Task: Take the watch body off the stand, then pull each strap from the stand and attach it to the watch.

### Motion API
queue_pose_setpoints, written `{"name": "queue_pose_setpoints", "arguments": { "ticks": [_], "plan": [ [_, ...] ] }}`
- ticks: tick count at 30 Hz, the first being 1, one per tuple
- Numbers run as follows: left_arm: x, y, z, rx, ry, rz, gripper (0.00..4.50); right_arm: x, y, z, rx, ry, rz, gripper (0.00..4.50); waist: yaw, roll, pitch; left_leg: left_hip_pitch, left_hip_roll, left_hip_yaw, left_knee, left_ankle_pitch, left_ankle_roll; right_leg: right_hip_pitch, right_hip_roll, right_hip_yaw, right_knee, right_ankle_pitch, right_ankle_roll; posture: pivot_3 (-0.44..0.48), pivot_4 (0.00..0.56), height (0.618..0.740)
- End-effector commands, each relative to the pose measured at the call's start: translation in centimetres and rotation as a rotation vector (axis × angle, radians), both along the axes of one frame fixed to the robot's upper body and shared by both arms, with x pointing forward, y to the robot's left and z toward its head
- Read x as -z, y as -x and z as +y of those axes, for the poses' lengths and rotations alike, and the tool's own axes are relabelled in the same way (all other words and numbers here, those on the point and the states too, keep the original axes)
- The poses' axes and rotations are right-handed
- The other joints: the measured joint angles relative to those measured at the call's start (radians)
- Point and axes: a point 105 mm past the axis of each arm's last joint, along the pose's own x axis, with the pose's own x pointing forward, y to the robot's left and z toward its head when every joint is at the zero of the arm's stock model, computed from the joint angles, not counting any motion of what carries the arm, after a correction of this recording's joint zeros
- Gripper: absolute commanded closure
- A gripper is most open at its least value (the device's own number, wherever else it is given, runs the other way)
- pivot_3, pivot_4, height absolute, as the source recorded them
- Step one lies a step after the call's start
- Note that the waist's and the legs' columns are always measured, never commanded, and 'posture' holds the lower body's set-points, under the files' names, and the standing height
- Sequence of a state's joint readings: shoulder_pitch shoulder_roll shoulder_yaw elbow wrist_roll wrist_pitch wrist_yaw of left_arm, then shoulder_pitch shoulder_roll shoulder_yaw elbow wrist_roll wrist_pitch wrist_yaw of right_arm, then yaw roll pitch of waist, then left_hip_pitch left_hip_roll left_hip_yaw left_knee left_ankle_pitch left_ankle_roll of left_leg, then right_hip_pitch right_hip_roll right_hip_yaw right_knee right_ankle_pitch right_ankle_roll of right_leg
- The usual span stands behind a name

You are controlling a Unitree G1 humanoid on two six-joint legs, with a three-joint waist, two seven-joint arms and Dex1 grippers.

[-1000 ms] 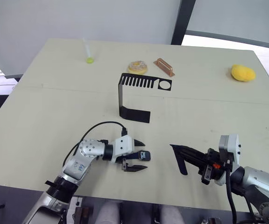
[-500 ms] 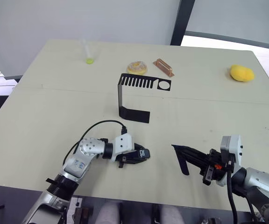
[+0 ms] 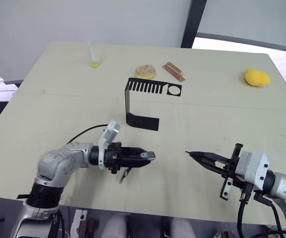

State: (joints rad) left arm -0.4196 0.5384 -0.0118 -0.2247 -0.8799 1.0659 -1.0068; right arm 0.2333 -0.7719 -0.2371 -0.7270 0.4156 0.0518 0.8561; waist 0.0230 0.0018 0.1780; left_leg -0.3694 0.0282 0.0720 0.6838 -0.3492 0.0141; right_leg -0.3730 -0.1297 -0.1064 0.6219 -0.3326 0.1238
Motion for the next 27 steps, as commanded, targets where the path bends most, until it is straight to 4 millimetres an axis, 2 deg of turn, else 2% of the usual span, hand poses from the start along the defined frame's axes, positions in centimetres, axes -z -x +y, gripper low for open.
{"name": "queue_pose_setpoints", "arguments": {
  "ticks": [1,11,27],
  "plan": [
    [-1.9,0.3,0.2,0.022,0.039,0.074,2.92,-0.6,1.2,2.0,-0.092,0.041,-0.108,4.5,0.001,0.0,0.0,0.0,0.0,-0.001,0.0,0.0,0.0,0.0,0.0,0.0,0.0,0.0,0.0,0.0,0.15,0.74],
    [-2.1,-0.1,-0.9,0.016,-0.005,0.135,2.92,-0.5,1.1,3.6,-0.123,0.055,-0.2,4.5,0.0,-0.001,0.0,0.0,0.0,-0.001,0.0,0.001,-0.002,0.0,0.002,0.0,0.0,0.0,0.0,0.0,0.15,0.74],
    [-2.0,0.1,-1.6,0.017,-0.004,0.146,2.92,-0.1,-0.8,3.7,-0.112,0.073,-0.238,4.5,0.0,-0.001,0.0,0.0,0.0,-0.001,0.0,0.001,-0.002,0.0,0.001,0.0,0.0,0.0,0.0,0.0,0.15,0.74]
  ]
}}
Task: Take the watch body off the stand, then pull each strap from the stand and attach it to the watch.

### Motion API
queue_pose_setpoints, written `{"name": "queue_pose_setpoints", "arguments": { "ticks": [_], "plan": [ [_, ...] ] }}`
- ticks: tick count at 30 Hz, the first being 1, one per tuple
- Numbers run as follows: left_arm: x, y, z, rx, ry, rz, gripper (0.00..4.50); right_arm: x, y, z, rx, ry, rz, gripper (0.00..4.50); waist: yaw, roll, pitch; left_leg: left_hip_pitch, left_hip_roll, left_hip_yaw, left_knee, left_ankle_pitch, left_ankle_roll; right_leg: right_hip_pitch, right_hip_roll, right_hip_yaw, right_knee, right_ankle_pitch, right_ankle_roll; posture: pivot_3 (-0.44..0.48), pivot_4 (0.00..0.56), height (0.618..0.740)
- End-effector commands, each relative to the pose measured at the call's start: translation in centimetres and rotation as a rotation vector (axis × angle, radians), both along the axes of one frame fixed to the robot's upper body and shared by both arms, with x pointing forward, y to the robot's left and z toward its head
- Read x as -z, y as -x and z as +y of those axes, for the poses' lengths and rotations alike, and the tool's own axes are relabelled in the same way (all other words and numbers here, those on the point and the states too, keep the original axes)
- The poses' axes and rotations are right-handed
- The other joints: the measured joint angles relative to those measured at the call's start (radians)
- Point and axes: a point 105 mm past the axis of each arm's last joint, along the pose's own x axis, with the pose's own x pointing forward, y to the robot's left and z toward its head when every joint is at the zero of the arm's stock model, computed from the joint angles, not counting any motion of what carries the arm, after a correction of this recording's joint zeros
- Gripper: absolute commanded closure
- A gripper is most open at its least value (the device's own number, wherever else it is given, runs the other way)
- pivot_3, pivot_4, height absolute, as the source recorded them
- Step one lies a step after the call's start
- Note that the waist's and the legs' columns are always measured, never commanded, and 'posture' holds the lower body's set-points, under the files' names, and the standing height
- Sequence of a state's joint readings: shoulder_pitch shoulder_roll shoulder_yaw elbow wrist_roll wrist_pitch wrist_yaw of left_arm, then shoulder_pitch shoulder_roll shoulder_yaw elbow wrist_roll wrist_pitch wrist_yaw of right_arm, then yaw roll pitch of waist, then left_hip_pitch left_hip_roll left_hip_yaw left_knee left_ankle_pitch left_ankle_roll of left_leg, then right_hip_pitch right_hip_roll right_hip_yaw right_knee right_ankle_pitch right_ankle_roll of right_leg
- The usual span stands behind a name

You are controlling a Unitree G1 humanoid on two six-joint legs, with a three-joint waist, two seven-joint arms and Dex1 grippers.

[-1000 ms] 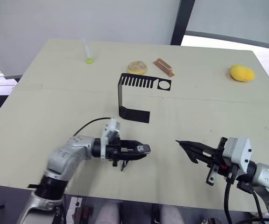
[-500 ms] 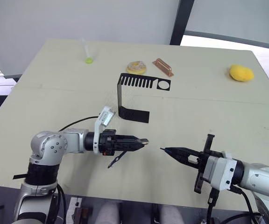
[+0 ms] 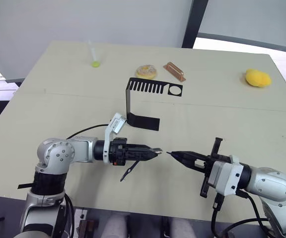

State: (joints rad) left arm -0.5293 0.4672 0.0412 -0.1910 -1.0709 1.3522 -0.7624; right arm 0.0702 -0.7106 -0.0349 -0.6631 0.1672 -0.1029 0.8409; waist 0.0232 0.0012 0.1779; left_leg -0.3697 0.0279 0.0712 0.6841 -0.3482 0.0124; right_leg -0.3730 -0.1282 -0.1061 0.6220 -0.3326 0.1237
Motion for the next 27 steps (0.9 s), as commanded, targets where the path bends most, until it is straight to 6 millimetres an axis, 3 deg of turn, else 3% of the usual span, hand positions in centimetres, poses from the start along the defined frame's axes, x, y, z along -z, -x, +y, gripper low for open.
{"name": "queue_pose_setpoints", "arguments": {
  "ticks": [1,27],
  "plan": [
    [-0.85,0.34,-0.06,0.013,0.026,-0.038,2.92,-0.55,0.27,0.55,-0.021,-0.024,-0.038,4.5,0.0,0.0,0.0,0.0,0.0,0.0,0.0,0.0,0.0,0.0,0.0,0.0,0.0,0.0,0.0,0.0,0.15,0.74],
    [-0.22,0.42,-0.63,0.011,0.002,-0.049,2.92,0.07,0.19,0.69,-0.024,-0.02,-0.049,4.5,0.0,0.0,0.0,0.0,0.0,0.0,0.0,0.0,0.0,0.0,0.0,0.0,0.0,0.0,0.0,0.0,0.15,0.74]
  ]
}}
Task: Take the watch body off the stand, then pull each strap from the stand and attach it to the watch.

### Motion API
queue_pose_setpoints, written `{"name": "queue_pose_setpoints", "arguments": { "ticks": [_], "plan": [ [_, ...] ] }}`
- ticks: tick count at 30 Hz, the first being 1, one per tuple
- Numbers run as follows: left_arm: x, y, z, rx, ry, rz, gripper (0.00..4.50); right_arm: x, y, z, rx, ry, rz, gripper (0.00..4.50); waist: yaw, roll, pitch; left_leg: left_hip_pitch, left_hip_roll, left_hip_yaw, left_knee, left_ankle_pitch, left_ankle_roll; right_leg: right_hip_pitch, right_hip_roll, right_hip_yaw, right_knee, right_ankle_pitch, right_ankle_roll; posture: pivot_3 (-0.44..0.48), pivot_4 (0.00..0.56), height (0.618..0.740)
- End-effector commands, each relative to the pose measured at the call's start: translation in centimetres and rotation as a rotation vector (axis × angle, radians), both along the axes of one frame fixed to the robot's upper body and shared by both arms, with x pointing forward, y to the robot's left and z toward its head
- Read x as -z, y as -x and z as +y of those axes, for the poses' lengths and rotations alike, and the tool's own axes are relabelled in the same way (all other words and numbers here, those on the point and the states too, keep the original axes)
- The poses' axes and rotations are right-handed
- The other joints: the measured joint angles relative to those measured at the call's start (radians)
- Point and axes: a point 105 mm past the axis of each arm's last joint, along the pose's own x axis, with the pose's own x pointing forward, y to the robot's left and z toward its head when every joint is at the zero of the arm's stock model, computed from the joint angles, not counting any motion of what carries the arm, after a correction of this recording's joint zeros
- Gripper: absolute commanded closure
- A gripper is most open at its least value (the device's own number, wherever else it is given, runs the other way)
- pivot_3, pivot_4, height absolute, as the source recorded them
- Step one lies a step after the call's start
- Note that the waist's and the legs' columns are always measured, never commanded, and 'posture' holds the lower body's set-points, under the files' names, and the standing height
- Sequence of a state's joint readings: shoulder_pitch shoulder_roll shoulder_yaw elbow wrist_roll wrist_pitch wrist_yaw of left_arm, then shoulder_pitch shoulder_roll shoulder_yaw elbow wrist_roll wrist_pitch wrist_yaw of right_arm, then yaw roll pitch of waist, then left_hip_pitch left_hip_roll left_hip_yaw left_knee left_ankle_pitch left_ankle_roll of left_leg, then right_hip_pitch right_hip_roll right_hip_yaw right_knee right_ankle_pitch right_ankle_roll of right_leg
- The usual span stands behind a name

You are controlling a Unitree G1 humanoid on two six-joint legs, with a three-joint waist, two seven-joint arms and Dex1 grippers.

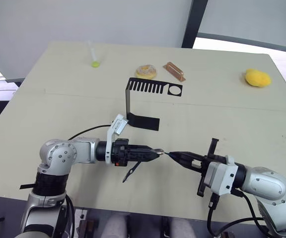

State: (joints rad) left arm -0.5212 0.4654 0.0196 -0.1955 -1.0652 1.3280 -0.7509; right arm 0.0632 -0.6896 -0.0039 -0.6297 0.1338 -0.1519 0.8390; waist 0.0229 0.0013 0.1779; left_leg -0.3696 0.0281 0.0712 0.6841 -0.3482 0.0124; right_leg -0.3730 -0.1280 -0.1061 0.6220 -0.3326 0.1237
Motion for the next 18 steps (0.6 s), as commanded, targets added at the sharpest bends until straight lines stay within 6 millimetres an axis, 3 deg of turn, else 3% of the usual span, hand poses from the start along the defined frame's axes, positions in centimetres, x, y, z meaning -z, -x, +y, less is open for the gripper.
{"name": "queue_pose_setpoints", "arguments": {
  "ticks": [1,18],
  "plan": [
    [-0.57,0.41,-0.33,0.014,0.011,-0.042,2.92,-0.45,0.24,0.26,-0.008,-0.018,-0.036,4.5,0.0,0.0,0.0,0.0,0.0,0.0,0.0,0.0,0.0,0.0,0.0,0.0,0.0,0.0,0.0,0.0,0.15,0.74],
    [-0.3,0.48,-0.7,0.01,0.0,-0.036,2.92,-0.26,0.09,0.51,-0.015,-0.026,-0.042,4.5,0.0,0.0,0.0,0.0,0.0,0.0,0.0,0.0,0.0,0.0,0.0,0.0,0.0,0.0,0.0,0.0,0.15,0.74]
  ]
}}
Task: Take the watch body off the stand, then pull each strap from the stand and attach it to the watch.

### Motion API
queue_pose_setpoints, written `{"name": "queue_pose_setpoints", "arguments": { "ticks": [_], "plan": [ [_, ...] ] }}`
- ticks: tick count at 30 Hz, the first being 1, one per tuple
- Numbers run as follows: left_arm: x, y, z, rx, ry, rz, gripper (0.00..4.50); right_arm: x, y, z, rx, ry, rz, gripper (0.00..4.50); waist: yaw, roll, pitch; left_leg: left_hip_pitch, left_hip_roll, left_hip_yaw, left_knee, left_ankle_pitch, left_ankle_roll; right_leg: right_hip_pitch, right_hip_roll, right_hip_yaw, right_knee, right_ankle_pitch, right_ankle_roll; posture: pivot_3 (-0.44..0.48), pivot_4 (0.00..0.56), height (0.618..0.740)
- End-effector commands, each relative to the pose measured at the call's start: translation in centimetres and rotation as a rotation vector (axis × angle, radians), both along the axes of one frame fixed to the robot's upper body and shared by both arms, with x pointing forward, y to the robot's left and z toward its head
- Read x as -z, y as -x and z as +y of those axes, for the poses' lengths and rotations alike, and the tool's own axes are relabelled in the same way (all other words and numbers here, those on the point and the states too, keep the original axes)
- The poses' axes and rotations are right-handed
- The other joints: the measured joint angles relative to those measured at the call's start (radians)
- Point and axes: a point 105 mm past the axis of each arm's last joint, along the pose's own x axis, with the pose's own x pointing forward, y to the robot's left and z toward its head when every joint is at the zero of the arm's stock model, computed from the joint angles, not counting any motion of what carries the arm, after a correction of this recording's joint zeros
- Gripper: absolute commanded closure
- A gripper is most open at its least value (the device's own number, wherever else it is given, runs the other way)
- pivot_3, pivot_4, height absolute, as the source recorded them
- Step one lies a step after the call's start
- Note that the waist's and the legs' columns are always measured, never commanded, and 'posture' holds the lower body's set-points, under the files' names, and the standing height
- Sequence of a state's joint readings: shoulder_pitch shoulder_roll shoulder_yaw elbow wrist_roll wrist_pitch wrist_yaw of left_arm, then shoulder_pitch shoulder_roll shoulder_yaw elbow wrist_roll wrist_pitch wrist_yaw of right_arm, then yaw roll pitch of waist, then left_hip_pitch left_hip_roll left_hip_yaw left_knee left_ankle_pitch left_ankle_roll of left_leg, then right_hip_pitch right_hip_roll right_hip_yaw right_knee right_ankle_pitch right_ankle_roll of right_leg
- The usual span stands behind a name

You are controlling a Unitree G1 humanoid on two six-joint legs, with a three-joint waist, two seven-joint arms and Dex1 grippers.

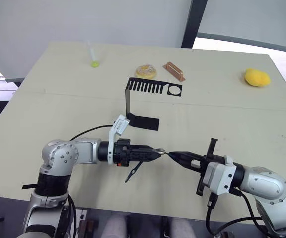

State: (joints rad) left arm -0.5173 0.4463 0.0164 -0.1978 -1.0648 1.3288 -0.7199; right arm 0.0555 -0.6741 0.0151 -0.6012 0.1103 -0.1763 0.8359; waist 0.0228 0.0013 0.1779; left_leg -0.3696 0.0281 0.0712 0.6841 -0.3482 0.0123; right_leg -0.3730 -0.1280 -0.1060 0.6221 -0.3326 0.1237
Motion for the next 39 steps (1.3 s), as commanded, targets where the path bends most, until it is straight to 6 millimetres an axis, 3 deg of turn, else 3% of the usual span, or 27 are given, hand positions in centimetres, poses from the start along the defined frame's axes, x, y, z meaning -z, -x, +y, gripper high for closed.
{"name": "queue_pose_setpoints", "arguments": {
  "ticks": [1,39],
  "plan": [
    [-0.5,0.51,-0.28,0.02,0.003,-0.04,2.92,-0.71,0.34,0.32,-0.014,-0.026,-0.04,4.5,0.0,0.0,0.0,0.0,0.0,0.0,0.0,0.0,0.0,0.0,0.0,0.0,0.0,0.0,0.0,0.0,0.15,0.74],
    [-0.21,0.45,-0.27,0.01,-0.001,-0.034,2.92,-0.6,0.11,0.19,-0.021,-0.016,-0.047,4.5,0.0,0.0,0.0,0.0,0.0,0.0,0.0,0.0,0.0,0.0,0.0,0.0,0.0,0.0,0.0,0.0,0.15,0.74]
  ]
}}
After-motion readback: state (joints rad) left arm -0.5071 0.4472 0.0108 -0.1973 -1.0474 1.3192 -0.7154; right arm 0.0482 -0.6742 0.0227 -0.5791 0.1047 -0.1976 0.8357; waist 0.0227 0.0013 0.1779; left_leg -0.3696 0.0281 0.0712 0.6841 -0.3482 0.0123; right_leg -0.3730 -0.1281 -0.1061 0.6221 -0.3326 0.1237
